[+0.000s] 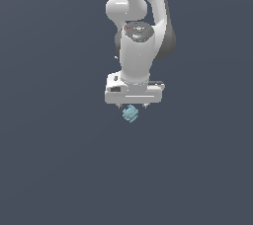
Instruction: Pick up the object and move it to a goal position.
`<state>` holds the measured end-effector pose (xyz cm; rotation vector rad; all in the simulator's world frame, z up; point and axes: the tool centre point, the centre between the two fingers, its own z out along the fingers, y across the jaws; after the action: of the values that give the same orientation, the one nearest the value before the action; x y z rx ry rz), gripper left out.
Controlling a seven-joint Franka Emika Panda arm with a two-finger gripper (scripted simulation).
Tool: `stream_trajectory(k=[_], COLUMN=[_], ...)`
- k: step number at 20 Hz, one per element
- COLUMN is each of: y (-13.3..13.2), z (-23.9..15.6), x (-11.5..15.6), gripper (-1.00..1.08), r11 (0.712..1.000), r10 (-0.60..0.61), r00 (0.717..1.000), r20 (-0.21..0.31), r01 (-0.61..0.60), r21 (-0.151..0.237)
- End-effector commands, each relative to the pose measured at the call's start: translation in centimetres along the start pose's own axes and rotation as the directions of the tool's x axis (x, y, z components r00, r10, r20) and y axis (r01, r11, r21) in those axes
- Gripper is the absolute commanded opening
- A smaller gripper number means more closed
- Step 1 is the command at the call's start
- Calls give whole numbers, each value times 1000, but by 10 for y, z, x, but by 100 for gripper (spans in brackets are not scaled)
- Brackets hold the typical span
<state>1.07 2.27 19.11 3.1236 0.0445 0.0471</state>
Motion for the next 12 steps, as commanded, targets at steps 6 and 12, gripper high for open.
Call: stream_trajectory(k=[6,12], y=[6,12], z=[-2,-5], x=[2,4], gripper=[100,100], r11=[1000,1000], r10=[-6,-10], r00=[1000,1000], r20=[1,3], r01=[6,10], r21=[0,0])
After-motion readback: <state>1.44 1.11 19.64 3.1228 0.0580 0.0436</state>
